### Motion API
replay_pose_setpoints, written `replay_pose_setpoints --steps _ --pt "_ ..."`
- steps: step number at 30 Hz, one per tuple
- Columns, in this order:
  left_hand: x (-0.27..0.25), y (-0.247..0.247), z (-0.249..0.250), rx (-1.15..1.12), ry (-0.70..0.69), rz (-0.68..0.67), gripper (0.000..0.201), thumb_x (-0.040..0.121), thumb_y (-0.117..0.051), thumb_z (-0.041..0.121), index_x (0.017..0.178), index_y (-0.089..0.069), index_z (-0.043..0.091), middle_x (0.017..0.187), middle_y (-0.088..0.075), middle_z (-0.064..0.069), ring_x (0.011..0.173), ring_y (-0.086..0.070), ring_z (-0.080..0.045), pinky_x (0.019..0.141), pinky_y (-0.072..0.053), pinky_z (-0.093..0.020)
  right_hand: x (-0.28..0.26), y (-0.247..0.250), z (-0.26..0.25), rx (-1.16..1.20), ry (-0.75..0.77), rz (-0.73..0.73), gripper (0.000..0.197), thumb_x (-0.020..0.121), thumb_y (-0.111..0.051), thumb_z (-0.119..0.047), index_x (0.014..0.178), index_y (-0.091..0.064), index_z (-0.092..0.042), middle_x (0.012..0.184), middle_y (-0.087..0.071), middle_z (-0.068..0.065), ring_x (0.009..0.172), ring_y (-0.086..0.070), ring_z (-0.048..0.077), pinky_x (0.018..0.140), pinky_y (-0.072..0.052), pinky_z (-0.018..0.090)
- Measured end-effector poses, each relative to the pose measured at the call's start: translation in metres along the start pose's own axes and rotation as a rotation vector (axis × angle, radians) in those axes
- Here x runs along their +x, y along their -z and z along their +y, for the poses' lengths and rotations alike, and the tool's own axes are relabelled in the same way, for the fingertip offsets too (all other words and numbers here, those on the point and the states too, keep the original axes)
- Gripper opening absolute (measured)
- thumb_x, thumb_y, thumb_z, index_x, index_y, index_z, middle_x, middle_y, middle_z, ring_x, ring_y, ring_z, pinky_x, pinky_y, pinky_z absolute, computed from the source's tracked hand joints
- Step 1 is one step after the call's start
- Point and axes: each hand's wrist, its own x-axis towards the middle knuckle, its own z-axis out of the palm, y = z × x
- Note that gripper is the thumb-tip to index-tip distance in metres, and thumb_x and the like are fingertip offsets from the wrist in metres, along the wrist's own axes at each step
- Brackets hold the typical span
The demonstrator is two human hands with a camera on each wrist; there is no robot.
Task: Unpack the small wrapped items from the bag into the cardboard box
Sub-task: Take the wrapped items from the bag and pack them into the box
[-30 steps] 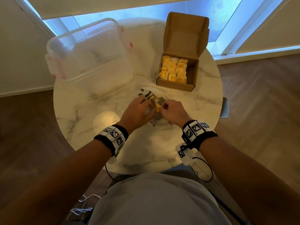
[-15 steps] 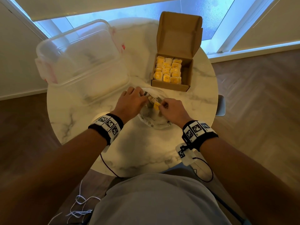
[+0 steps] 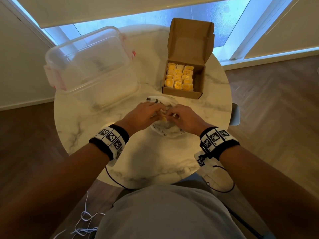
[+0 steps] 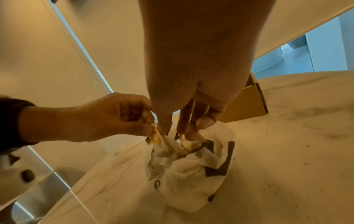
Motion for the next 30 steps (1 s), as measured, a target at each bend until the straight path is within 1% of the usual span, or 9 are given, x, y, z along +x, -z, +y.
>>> replay_pose_setpoints --steps 3,6,11,16,18,21,24,28,30 --pt "-0.001 -0.002 -0.003 -0.021 0.003 0.01 0.022 0.088 -0.073 0.02 0.11 -0.072 0.019 0.096 -0.064 0.003 0.083 -0.057 -0.012 0.077 -0.054 -0.039 -0.001 0.002 -0.005 0.01 -0.006 -0.026 0.011 0.094 -0.067 -0.025 0.102 -0.073 -0.02 0.1 -0.059 0.001 0.086 -0.058 0.017 0.076 -0.045 0.026" --pt "-0.003 -0.002 -0.001 -0.046 0.023 0.051 0.02 0.087 -0.074 0.016 0.107 -0.075 0.015 0.094 -0.056 0.003 0.08 -0.051 -0.009 0.074 -0.049 -0.03 -0.003 0.003 -0.01 0.01 -0.028 -0.021 0.012 0.092 -0.069 -0.023 0.103 -0.072 -0.02 0.102 -0.059 0.0 0.088 -0.058 0.016 0.078 -0.046 0.026" --pt "-0.001 0.004 0.009 -0.075 0.08 0.095 0.021 0.089 -0.071 0.03 0.106 -0.075 0.017 0.098 -0.053 0.0 0.086 -0.052 -0.011 0.076 -0.044 -0.024 -0.006 0.004 -0.014 0.003 -0.056 0.001 0.022 0.084 -0.075 -0.029 0.104 -0.071 -0.019 0.099 -0.061 -0.001 0.088 -0.057 0.014 0.078 -0.049 0.03" --pt "0.012 0.009 0.018 -0.054 0.081 0.093 0.027 0.091 -0.065 0.044 0.107 -0.074 0.024 0.101 -0.054 0.006 0.092 -0.055 -0.011 0.08 -0.046 -0.026 -0.007 0.006 -0.013 0.039 -0.043 0.113 0.01 0.093 -0.067 -0.029 0.096 -0.072 -0.021 0.086 -0.062 -0.004 0.08 -0.055 0.013 0.068 -0.041 0.024" --pt "0.021 0.013 0.022 -0.069 0.088 0.118 0.027 0.094 -0.061 0.045 0.108 -0.071 0.024 0.103 -0.055 0.007 0.09 -0.055 -0.007 0.08 -0.047 -0.026 -0.006 0.011 -0.01 0.037 -0.074 0.159 0.012 0.094 -0.066 -0.029 0.09 -0.07 -0.018 0.079 -0.062 -0.006 0.074 -0.054 0.012 0.065 -0.039 0.022" --pt "0.039 0.02 0.029 -0.106 0.106 0.165 0.024 0.099 -0.054 0.042 0.109 -0.066 0.023 0.103 -0.055 0.007 0.081 -0.052 0.003 0.076 -0.045 -0.018 -0.005 0.026 -0.002 0.009 -0.109 0.196 0.014 0.094 -0.067 -0.029 0.087 -0.07 -0.018 0.073 -0.059 -0.013 0.066 -0.051 0.002 0.06 -0.034 0.008" --pt "0.06 0.022 0.031 -0.128 0.118 0.199 0.02 0.099 -0.057 0.033 0.11 -0.065 0.019 0.104 -0.053 0.007 0.079 -0.051 0.006 0.075 -0.04 -0.009 -0.003 0.05 0.013 -0.025 -0.143 0.227 0.015 0.093 -0.067 -0.031 0.091 -0.072 -0.017 0.08 -0.063 -0.01 0.067 -0.052 0.003 0.058 -0.032 0.007" --pt "0.089 0.014 0.027 -0.127 0.107 0.199 0.018 0.097 -0.059 0.029 0.111 -0.065 0.019 0.108 -0.053 0.007 0.084 -0.055 -0.003 0.081 -0.051 -0.022 0.011 0.084 0.041 -0.095 -0.185 0.301 0.019 0.093 -0.067 -0.034 0.095 -0.073 -0.016 0.083 -0.064 -0.007 0.073 -0.054 0.01 0.057 -0.032 0.002" --pt "0.104 0.006 0.023 -0.096 0.117 0.173 0.018 0.096 -0.06 0.03 0.111 -0.064 0.021 0.113 -0.056 0.004 0.09 -0.058 -0.008 0.083 -0.055 -0.031 0.024 0.099 0.055 -0.132 -0.201 0.347 0.021 0.093 -0.067 -0.035 0.095 -0.073 -0.014 0.087 -0.065 -0.002 0.077 -0.053 0.011 0.058 -0.032 0.005"
